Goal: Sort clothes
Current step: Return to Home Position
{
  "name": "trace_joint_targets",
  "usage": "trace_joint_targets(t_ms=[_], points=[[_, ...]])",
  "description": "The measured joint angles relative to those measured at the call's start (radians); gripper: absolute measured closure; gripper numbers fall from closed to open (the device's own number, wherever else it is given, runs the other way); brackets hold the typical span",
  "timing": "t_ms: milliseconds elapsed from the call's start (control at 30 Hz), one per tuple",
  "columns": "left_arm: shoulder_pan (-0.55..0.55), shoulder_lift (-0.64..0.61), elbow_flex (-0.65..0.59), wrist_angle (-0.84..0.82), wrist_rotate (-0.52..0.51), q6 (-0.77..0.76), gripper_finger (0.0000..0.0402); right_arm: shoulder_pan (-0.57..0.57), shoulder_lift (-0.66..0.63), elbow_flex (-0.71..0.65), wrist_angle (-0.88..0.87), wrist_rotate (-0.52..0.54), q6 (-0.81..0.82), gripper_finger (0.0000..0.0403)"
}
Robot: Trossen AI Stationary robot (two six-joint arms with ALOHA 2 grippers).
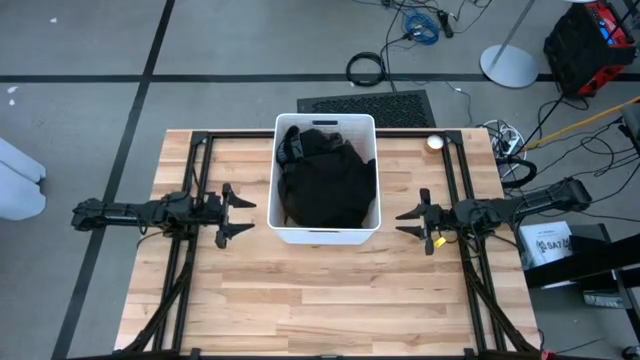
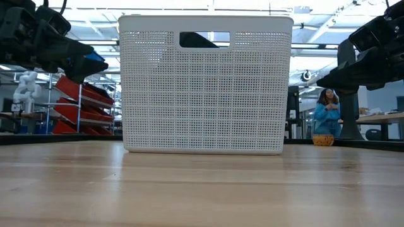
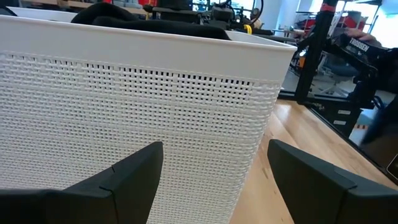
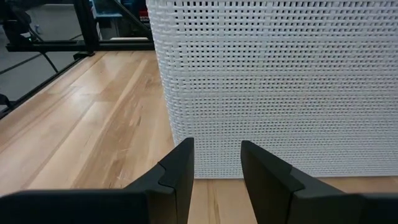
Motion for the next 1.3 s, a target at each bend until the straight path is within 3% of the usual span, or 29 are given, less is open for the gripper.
trace_joint_targets(t_ms=[600,1300], points=[[0.000,0.000,0.000,0.001,0.000,-0.001,0.0103,-0.009,-0.191,0.000,0.001,0.001,0.000,0.0284],[0.000,0.000,0.000,0.001,0.000,-0.001,0.0103,-0.009,-0.200,0.000,0.001,0.001,0.000,0.0284]])
